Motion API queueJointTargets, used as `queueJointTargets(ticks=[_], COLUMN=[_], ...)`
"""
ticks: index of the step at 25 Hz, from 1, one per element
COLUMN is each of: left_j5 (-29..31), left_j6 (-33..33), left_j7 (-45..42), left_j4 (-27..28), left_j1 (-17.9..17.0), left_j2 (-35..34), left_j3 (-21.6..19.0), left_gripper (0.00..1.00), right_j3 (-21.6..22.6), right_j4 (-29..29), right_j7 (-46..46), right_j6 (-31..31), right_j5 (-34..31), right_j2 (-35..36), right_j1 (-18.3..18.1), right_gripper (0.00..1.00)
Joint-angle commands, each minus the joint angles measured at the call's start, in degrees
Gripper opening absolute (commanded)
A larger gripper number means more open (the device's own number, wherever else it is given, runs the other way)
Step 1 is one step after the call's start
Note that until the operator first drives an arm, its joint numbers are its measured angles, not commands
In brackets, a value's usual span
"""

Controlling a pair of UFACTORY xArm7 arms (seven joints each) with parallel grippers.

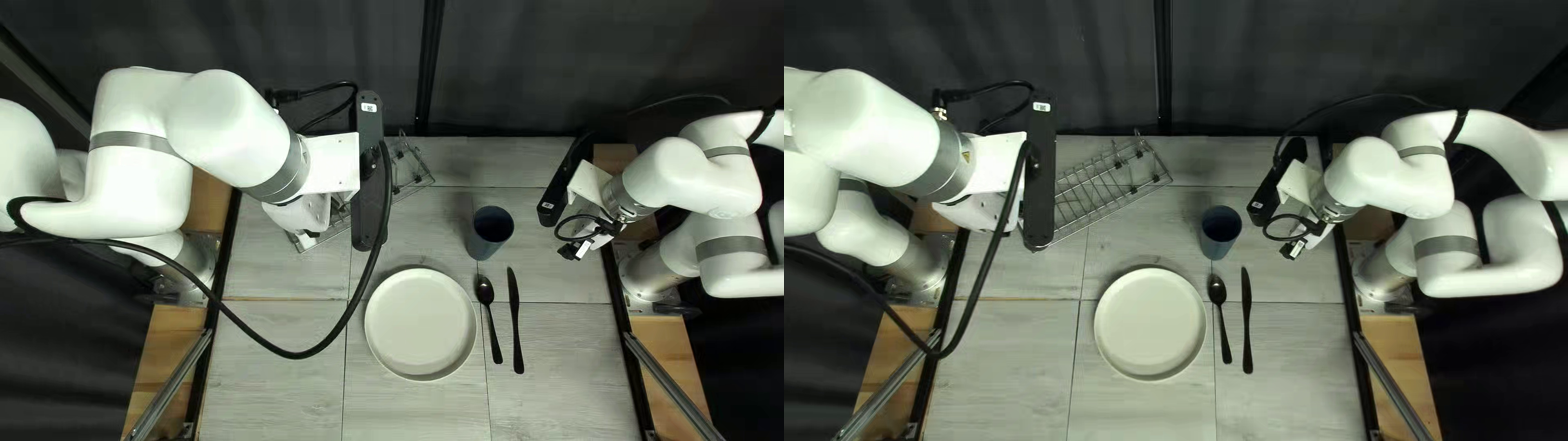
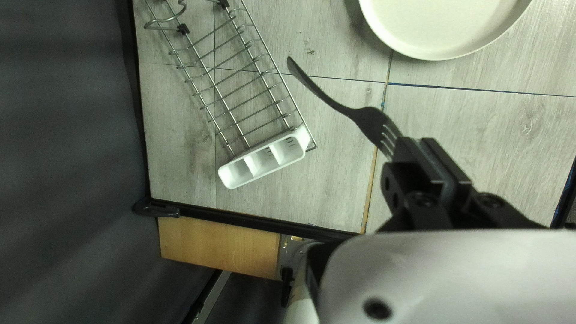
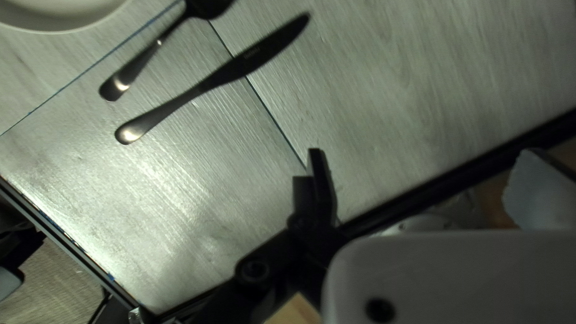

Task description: Pick up and place plate onto table. Place down one fork to the left of the plate. Place spoon and knife to the right of the plate. Place cup above the knife and spoon

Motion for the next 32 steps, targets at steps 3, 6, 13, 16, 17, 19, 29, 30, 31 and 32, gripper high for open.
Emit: queueJointTargets(ticks=[3,6,13,16,17,19,29,30,31,32], left_j5=[0.0,0.0,0.0,0.0,0.0,0.0,0.0,0.0,0.0,0.0], left_j6=[0.0,0.0,0.0,0.0,0.0,0.0,0.0,0.0,0.0,0.0], left_j7=[0.0,0.0,0.0,0.0,0.0,0.0,0.0,0.0,0.0,0.0], left_j4=[0.0,0.0,0.0,0.0,0.0,0.0,0.0,0.0,0.0,0.0], left_j1=[0.0,0.0,0.0,0.0,0.0,0.0,0.0,0.0,0.0,0.0], left_j2=[0.0,0.0,0.0,0.0,0.0,0.0,0.0,0.0,0.0,0.0], left_j3=[0.0,0.0,0.0,0.0,0.0,0.0,0.0,0.0,0.0,0.0], left_gripper=[0.0,0.0,0.0,0.0,0.0,0.0,0.0,0.0,0.0,0.0], right_j3=[-5.5,-6.6,-4.7,-4.7,-4.7,-4.7,-7.8,-9.4,-10.6,-11.3], right_j4=[-4.5,-4.4,1.5,1.5,1.5,1.5,0.5,0.6,0.9,0.9], right_j7=[-8.3,-11.9,-15.0,-15.0,-15.0,-15.0,-18.5,-20.2,-21.4,-22.0], right_j6=[-10.4,-18.8,-27.5,-27.5,-27.5,-27.5,-52.0,-57.0,-60.8,-63.1], right_j5=[-2.6,-4.8,-9.4,-9.4,-9.4,-9.4,-12.0,-12.4,-12.7,-12.9], right_j2=[-4.6,-0.1,11.7,11.7,11.7,11.7,24.8,27.4,29.6,30.7], right_j1=[0.2,0.4,-0.1,-0.1,-0.1,-0.1,0.0,0.3,0.8,1.1], right_gripper=[1.0,1.0,1.0,1.0,1.0,1.0,1.0,1.0,1.0,1.0])
